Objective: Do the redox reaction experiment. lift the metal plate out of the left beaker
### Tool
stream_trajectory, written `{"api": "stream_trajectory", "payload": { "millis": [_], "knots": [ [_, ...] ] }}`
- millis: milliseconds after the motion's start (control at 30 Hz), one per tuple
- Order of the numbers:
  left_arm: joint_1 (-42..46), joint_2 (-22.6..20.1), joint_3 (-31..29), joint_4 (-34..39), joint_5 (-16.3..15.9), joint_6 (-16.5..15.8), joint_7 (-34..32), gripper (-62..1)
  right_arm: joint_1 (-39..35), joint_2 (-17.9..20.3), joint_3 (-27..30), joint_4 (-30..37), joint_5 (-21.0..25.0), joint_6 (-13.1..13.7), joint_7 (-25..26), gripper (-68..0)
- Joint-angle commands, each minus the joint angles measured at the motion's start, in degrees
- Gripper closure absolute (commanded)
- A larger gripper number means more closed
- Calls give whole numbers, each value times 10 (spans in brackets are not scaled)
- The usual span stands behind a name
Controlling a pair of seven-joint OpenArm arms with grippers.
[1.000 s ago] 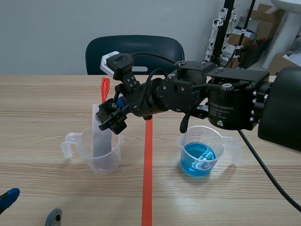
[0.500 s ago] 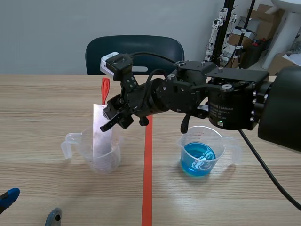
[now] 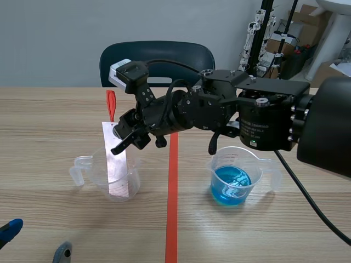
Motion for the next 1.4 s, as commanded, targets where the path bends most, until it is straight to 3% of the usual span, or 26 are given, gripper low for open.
{"api": "stream_trajectory", "payload": {
  "millis": [0,567,733,1167,1367],
  "knots": [
    [-2,0,-1,6,-3,-2,-12,-551,17,0,5,7,-5,-4,6,-6],
    [-2,0,-1,6,-3,-2,-12,-551,14,8,5,7,-11,-3,17,-6],
    [-2,0,-1,6,-3,-2,-12,-551,14,15,5,7,-11,17,22,-6],
    [-2,0,-1,6,-3,-1,-12,-551,12,46,5,8,-11,106,63,-6],
    [-2,0,-1,6,-3,-1,-12,-551,12,59,5,8,-11,166,93,-6]
  ]
}}
